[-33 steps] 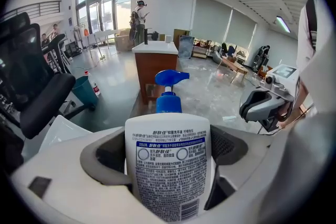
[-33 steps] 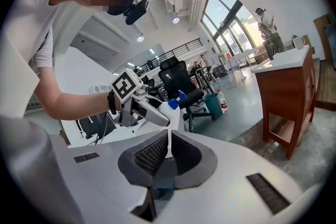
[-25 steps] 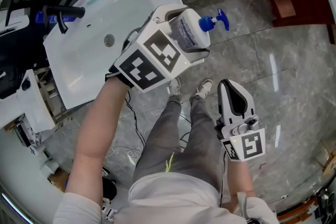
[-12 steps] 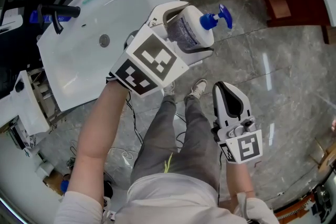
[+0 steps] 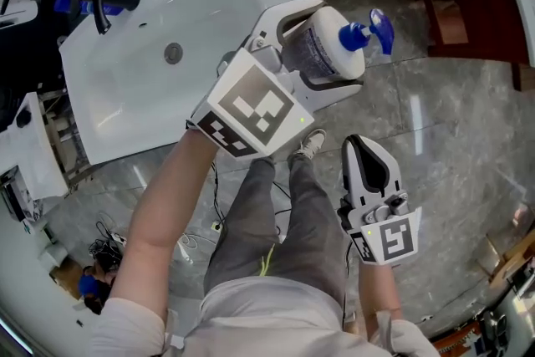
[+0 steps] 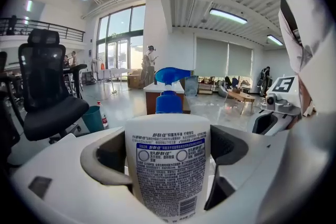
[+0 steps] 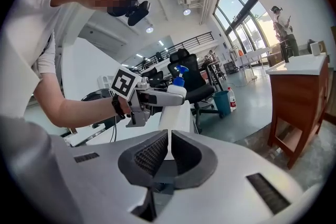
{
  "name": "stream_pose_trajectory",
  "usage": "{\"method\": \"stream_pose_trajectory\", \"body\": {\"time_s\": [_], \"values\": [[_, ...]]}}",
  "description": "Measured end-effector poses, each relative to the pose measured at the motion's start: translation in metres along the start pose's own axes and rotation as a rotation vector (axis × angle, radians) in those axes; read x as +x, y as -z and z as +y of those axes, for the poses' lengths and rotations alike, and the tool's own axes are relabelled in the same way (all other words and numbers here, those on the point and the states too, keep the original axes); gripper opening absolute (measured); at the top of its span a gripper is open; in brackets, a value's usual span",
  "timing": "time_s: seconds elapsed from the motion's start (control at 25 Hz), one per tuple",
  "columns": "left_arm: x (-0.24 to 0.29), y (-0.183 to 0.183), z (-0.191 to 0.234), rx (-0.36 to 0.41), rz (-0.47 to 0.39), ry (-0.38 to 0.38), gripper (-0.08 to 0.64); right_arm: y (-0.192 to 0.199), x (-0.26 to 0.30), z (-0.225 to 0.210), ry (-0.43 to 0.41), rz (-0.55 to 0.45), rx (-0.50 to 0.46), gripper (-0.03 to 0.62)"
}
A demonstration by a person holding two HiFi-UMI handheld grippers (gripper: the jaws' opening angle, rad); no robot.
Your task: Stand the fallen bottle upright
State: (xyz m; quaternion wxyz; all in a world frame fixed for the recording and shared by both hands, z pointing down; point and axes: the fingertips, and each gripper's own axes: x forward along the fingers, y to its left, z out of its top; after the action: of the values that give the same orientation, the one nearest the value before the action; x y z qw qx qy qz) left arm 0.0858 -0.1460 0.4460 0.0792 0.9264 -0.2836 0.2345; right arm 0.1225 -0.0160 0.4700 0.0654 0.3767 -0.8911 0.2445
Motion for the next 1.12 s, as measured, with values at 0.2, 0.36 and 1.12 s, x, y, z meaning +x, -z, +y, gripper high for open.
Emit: {"method": "stream_pose_trajectory", "body": {"time_s": [0.2, 0.36, 1.12], "values": [[-0.012, -0.010, 0.009, -0.026, -0.130, -0.032, 0.505, 0.000, 0.008, 0.012, -0.025, 0.021, -0.015, 0.046], [-0.021, -0.013, 0.013, -0.016, -0.206, -0.063, 0.505, -0.002, 0.009, 0.015, -0.030, 0.035, -0.027, 0.046], [-0.053, -0.009, 0.037, -0.065, -0.492, -0.106, 0.505, -0.003, 0.034, 0.043, -0.060, 0.103, -0.081, 0.046]]}}
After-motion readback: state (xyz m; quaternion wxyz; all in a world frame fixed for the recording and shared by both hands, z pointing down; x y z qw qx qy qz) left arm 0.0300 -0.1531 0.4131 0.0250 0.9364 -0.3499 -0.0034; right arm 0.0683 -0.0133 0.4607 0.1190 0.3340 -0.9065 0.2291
